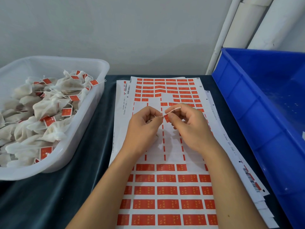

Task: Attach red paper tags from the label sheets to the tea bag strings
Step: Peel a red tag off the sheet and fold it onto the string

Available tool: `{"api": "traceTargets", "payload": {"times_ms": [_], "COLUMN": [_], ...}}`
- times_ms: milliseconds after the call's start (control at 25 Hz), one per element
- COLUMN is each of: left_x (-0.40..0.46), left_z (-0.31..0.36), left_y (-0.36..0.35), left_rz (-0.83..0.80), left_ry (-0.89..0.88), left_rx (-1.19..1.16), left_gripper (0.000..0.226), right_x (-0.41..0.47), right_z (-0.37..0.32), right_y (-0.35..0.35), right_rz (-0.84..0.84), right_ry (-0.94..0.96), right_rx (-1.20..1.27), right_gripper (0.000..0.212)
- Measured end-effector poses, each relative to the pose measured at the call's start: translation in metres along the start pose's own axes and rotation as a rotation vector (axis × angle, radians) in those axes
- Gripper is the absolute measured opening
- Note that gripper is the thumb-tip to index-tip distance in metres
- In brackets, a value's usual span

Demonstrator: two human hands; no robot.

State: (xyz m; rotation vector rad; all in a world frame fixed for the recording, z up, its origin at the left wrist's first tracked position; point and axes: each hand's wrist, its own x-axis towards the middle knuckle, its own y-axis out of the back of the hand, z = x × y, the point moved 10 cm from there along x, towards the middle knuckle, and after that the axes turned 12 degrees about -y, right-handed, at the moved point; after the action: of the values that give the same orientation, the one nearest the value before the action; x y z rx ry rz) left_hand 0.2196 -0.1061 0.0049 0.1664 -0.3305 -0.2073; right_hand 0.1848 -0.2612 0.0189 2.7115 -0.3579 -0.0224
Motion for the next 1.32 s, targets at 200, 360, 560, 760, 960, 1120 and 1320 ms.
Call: {"api": "traceTargets", "payload": {"times_ms": [200,360,560,760,960,1120,1320], "left_x": [-0.0009,0.0002,0.0005,0.0009,0.0012,0.0007,0.001], "left_z": [0.0023,0.0022,0.0011,0.0002,0.0018,0.0007,0.0009], "left_y": [-0.001,-0.0018,-0.0024,-0.0038,-0.0042,-0.0028,-0.0065], "left_rz": [-0.017,-0.014,-0.013,-0.024,-0.038,-0.024,-0.045], "left_ry": [-0.018,-0.021,-0.023,-0.019,-0.03,-0.023,-0.028], "left_rx": [0.024,0.029,0.065,0.058,0.066,0.063,0.041], "left_gripper": [0.02,0.017,0.016,0.016,0.016,0.017,0.017], "right_x": [0.0002,-0.0012,-0.0006,-0.0015,-0.0027,-0.0014,-0.0027], "right_z": [0.0023,-0.0022,-0.0002,-0.0029,-0.005,-0.0008,-0.0051], "right_y": [-0.0077,-0.0073,-0.0035,-0.0001,0.0003,-0.0029,0.0005], "right_rz": [-0.057,-0.056,-0.034,0.002,0.01,-0.018,-0.005], "right_ry": [-0.001,0.035,0.021,0.025,0.042,0.005,0.042], "right_rx": [-0.04,-0.066,-0.043,-0.046,-0.07,-0.016,-0.017], "right_gripper": [0.006,0.01,0.007,0.005,0.005,0.008,0.01]}}
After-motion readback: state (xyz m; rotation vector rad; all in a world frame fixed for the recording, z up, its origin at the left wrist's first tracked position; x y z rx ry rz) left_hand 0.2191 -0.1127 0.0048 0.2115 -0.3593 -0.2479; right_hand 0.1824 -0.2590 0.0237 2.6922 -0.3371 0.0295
